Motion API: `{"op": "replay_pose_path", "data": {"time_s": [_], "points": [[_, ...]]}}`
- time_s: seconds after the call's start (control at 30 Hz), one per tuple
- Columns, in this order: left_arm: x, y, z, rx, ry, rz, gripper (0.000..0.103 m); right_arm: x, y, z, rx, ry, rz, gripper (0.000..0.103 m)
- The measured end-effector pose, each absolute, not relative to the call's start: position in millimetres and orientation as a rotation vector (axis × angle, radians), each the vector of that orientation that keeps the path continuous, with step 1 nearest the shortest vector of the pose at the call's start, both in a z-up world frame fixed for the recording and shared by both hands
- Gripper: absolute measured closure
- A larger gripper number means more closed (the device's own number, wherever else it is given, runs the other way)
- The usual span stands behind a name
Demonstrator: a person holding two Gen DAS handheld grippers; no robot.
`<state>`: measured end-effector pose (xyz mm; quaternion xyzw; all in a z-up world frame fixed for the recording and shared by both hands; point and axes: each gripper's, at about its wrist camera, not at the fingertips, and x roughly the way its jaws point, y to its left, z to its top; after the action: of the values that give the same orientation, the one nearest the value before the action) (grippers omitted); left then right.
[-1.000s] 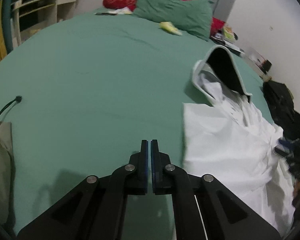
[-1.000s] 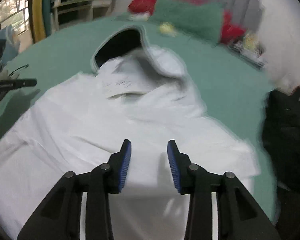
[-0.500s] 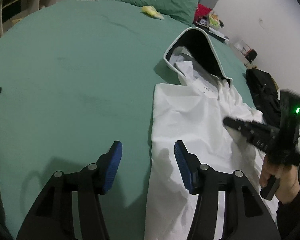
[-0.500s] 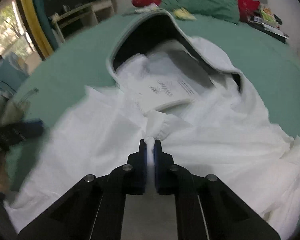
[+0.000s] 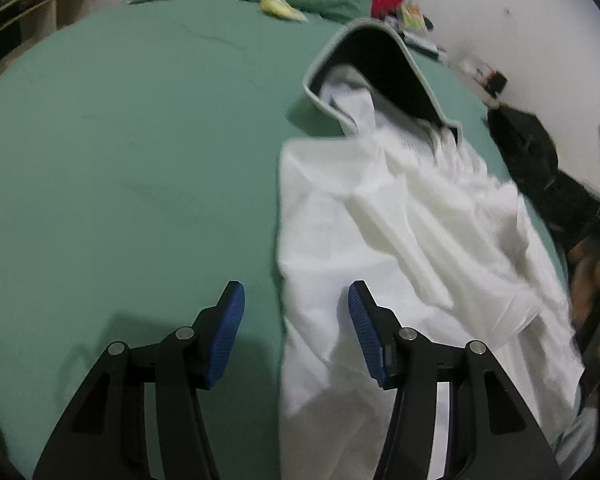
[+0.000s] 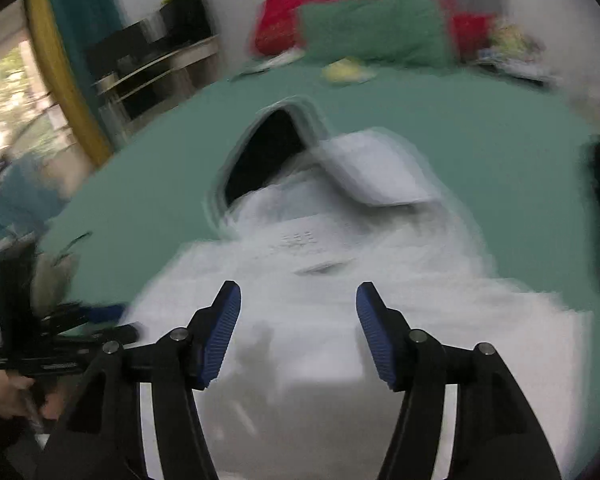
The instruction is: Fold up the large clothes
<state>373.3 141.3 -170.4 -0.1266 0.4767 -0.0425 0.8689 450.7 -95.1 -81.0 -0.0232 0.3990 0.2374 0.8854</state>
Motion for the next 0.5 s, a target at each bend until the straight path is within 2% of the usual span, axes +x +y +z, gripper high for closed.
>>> {"op": "replay_pose_path", "data": {"time_s": [0.03, 0.1, 0.13, 0.23, 0.33, 0.43, 0.5], "points": [[372, 136, -170, -0.222, 0.983, -0.087, 0.047, 454, -120, -79, -0.032, 0.814, 0.429, 0.042], [370, 128, -171, -0.17, 0.971, -0.104, 0.07, 464, -171, -84, 0.001, 0.82, 0.287, 0.042], [370, 127, -173, -0.157, 0.977, -0.111, 0.095, 471, -198, -93, 0.039, 0.845, 0.226, 0.043], [369, 130, -172, -0.149, 0.962, -0.095, 0.099, 481, -248, -129, 0.199, 0.921, 0.203, 0.057], [361, 141, -162, -0.162, 0.933, -0.056, 0.099, 481, -261, -151, 0.348, 0.939, 0.312, 0.059], [353, 160, -154, -0.262, 0.912, -0.048, 0.099, 474, -251, -152, 0.293, 0.935, 0.351, 0.102], [351, 169, -154, -0.32, 0.915, -0.038, 0.099, 470, -243, -149, 0.231, 0.941, 0.34, 0.102]]}}
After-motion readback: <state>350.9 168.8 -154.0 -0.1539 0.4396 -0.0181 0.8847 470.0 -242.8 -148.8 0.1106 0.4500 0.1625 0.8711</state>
